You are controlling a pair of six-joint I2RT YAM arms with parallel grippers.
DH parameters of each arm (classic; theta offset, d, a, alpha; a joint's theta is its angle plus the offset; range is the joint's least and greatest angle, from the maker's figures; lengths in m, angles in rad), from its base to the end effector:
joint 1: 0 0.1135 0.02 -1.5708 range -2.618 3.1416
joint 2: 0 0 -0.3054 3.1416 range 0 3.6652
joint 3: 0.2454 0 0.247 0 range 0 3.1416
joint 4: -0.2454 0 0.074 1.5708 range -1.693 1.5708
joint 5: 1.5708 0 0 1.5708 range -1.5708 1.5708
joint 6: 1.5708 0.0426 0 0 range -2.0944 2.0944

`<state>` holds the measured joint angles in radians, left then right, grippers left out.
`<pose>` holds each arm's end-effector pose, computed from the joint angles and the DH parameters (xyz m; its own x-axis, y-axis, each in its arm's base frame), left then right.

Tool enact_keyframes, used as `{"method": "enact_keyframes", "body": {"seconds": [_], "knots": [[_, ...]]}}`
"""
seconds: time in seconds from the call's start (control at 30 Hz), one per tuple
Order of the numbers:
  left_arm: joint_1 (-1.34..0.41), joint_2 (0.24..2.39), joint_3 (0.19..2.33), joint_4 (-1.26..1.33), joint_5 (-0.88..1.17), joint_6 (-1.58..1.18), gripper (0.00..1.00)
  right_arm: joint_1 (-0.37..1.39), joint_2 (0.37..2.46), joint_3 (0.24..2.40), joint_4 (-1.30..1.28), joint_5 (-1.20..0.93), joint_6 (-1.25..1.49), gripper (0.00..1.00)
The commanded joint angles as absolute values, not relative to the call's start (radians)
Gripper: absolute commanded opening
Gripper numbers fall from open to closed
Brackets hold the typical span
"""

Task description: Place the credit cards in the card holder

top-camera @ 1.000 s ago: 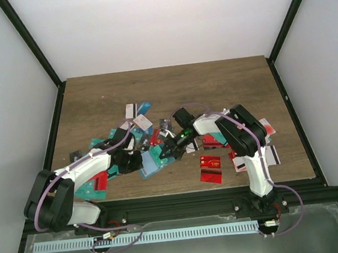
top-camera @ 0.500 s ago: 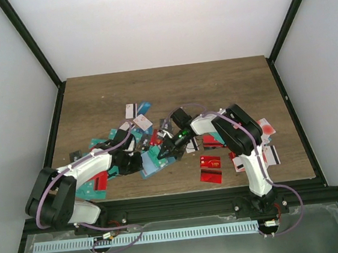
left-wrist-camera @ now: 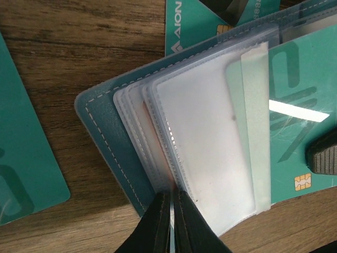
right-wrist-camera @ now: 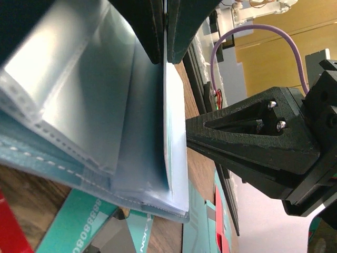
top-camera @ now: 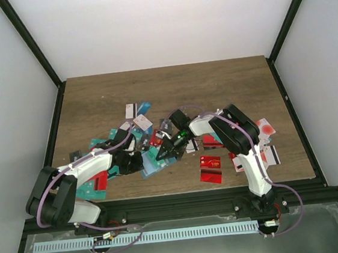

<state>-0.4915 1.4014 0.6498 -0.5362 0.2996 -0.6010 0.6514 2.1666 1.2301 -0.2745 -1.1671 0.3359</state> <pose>0.1850 -0.1133 0.1846 -0.9943 -0.0805 -0.0701 -0.0469 0.9189 -0.3916 0.3052 0.2820 0.1239 -0.8661 -0.4975 -0.0487 -0.2226 0.2967 0.9287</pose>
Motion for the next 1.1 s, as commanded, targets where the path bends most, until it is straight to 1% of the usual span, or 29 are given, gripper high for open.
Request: {"method": "enact_keyframes", "body": {"seconds": [0.0,0.37,0.43,0.53,0.7,0.9,1.07], "knots": [[-0.495,1.417,0.643,-0.530,0.301,-0.594,0.05,0.674,2.194,1.255,-0.227,-1.185,0.371,0.01],[-0.495,1.409,0.634,-0.511,0.317,-0.612,0.05,0.716,2.188,1.240,-0.160,-1.145,0.464,0.02],[-0.495,1.405,0.632,-0.508,0.319,-0.615,0.05,0.719,2.187,1.241,-0.160,-1.147,0.470,0.05],[-0.495,1.402,0.630,-0.508,0.318,-0.615,0.05,0.722,2.180,1.242,-0.186,-1.137,0.463,0.15],[-0.495,1.395,0.629,-0.508,0.314,-0.618,0.05,0.723,2.122,1.249,-0.265,-1.057,0.410,0.27],[-0.495,1.386,0.632,-0.514,0.310,-0.615,0.05,0.722,2.069,1.280,-0.350,-0.973,0.378,0.33],[-0.495,1.379,0.632,-0.519,0.306,-0.606,0.04,0.723,2.053,1.290,-0.395,-0.914,0.373,0.40]]}}
